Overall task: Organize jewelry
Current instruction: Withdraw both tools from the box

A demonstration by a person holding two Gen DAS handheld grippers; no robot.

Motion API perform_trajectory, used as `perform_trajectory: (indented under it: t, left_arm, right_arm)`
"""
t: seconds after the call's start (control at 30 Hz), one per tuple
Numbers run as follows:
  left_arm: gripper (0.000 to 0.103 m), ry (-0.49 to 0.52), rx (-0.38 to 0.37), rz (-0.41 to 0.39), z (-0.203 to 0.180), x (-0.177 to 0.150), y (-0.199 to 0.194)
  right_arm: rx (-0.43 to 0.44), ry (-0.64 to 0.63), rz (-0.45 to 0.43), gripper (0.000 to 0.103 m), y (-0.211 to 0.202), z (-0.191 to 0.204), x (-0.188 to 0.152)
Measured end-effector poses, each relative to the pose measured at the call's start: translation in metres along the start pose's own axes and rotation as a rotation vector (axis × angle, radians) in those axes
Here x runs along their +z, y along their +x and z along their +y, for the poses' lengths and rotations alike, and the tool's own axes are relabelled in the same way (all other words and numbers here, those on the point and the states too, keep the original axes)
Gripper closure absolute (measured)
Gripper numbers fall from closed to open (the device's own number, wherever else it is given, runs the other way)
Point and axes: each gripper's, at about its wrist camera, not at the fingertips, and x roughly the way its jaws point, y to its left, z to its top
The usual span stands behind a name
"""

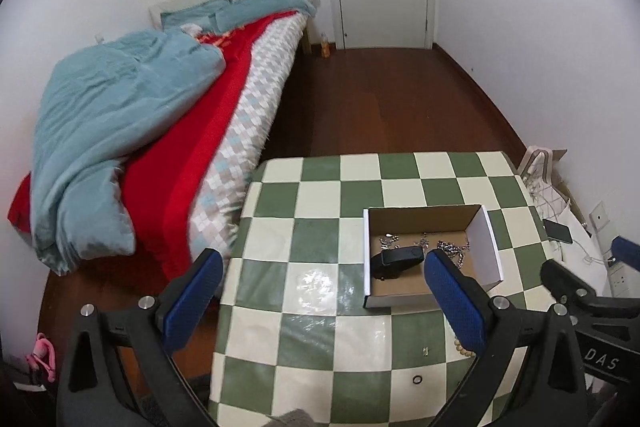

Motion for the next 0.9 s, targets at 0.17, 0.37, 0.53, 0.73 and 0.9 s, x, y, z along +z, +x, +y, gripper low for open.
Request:
perform_trajectory:
  t: [0.17,0.37,0.53,0.73,0.9]
  left_arm:
    - [0.000,-0.012,0.005,-0.062,0.007,-0.008,-0.038]
    - [0.000,-0.034,-0.001,-0.109,0.012,-0.018,-0.069]
    - [0.000,-0.075,0.033,-0.149,0.020,-0.033,-0.080]
    - [0.000,-0.053,0.132,-0.104,0.021,-0.062,-0.046]
    - [0.000,-0.019,0.206,-0.022,0.015,-0.095,0.008]
  right_arm:
    - [-0.019,0.001,-0.077,0.000,-0.039,0.000,-0.014]
    - [-0.005,0.012,-0.151,0.000,-0.082,0.000,-0.029]
    - [0.031,0.028,-0.189,0.000,-0.104,0.000,-0.042]
    - [0.075,0.076,-0.131,0.000,-0.078,-0.016,-0.068]
    - [0.086,0.126,0.007,0.035,-0.011,-0.037,-0.096]
